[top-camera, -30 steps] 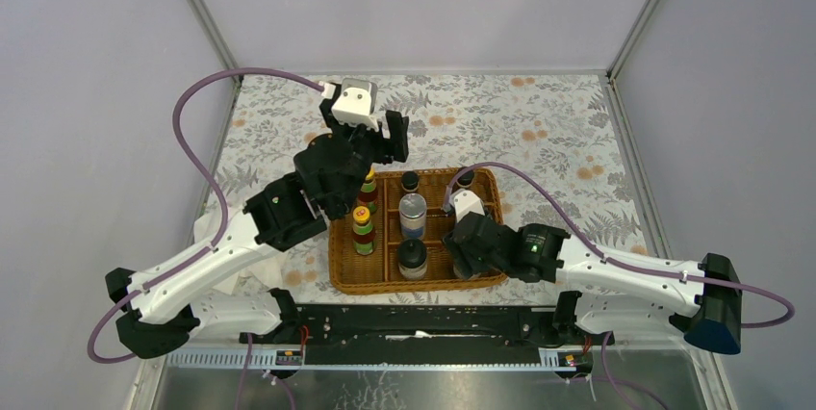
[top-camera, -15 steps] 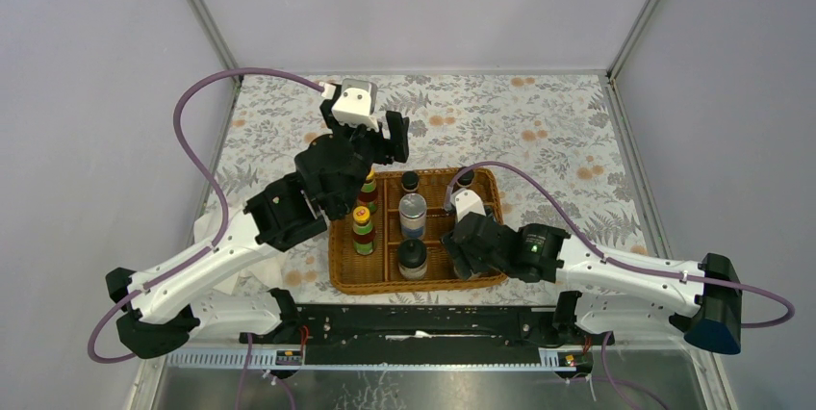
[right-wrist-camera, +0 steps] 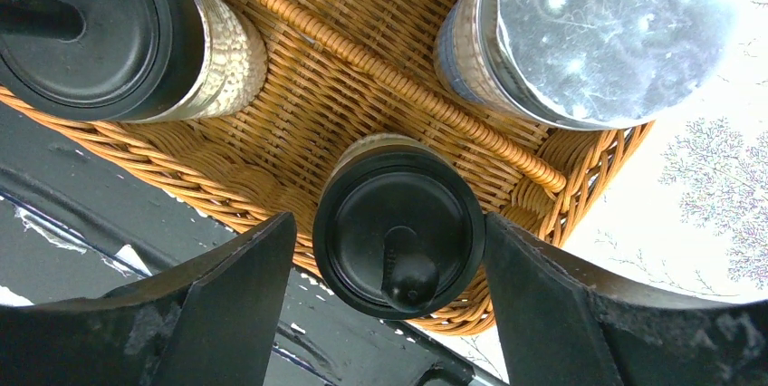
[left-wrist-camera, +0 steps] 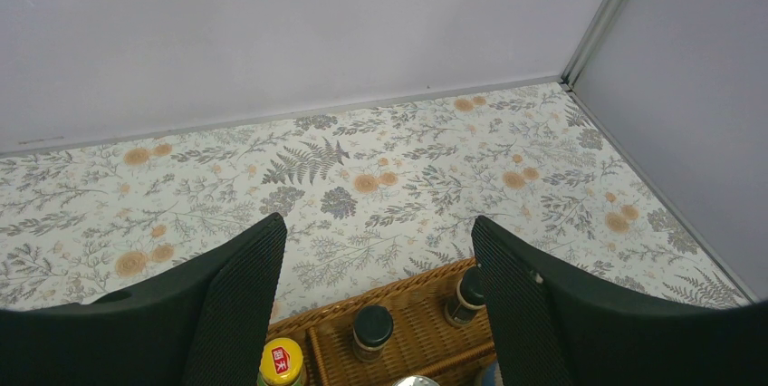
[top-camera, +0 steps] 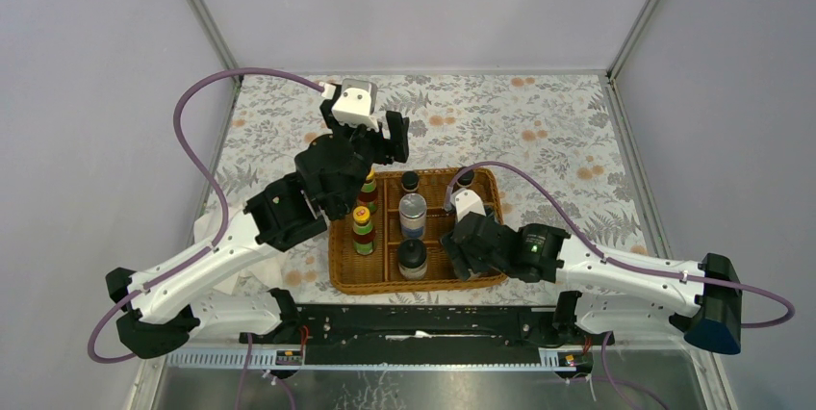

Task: Organize the condiment bottles
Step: Place the bottle in the storage box.

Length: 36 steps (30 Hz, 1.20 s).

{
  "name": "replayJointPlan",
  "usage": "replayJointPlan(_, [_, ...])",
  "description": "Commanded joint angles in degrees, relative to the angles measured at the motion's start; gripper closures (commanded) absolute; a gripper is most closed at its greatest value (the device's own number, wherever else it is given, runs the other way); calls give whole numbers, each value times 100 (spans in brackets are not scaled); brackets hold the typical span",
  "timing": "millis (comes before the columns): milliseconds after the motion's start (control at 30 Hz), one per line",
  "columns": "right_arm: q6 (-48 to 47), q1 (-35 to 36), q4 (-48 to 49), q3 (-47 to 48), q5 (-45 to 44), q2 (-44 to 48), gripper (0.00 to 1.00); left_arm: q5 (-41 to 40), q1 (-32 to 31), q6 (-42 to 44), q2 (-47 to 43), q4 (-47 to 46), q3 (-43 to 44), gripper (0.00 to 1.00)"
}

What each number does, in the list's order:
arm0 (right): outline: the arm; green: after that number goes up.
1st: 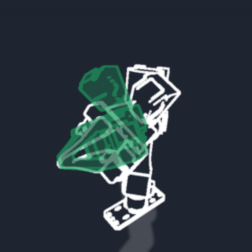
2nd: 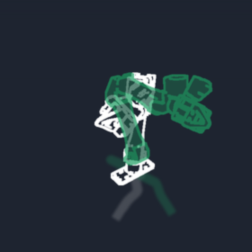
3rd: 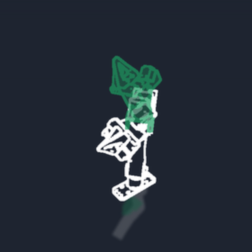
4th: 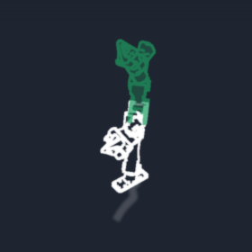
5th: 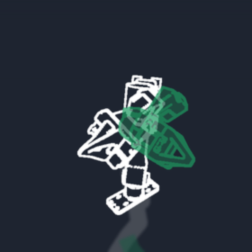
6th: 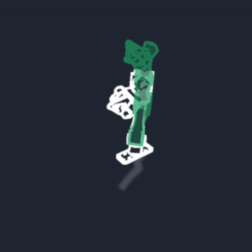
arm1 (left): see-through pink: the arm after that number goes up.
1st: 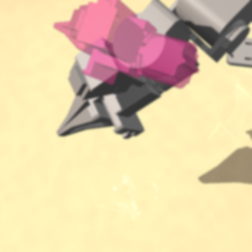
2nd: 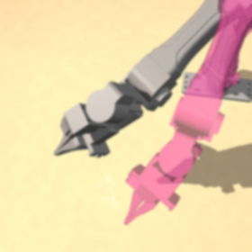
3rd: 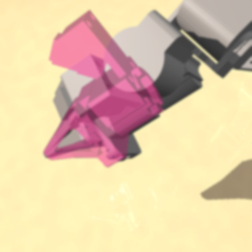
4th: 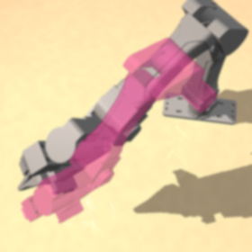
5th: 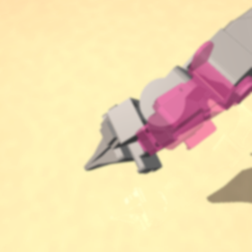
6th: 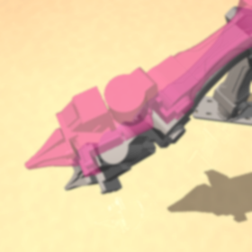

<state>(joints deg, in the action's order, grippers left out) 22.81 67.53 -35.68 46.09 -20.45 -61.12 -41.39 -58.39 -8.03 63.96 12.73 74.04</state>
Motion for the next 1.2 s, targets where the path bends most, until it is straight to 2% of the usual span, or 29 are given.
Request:
replayJointPlan(0, [-86, 59, -39, 296, -192, -13, 18, -36, 38, -5, -44, 36, -39, 20])
replayJointPlan(800, [-218, 59, -486, 1114, -545, 58, 18, -66, 38, 66, -19, 107, 159, 20])
replayJointPlan(900, [-264, 59, -630, 1614, -996, 135, 18, -152, 38, 247, 124, 119, 519, 19])
replayJointPlan(1000, [-574, 57, -517, 2440, -2062, 26, 17, -185, 109, 585, 480, 99, 1104, 16])
replayJointPlan(1167, [-2047, 36, 608, 3639, -3443, -442, 7, -22, 389, 1476, 937, -575, 1658, 11])
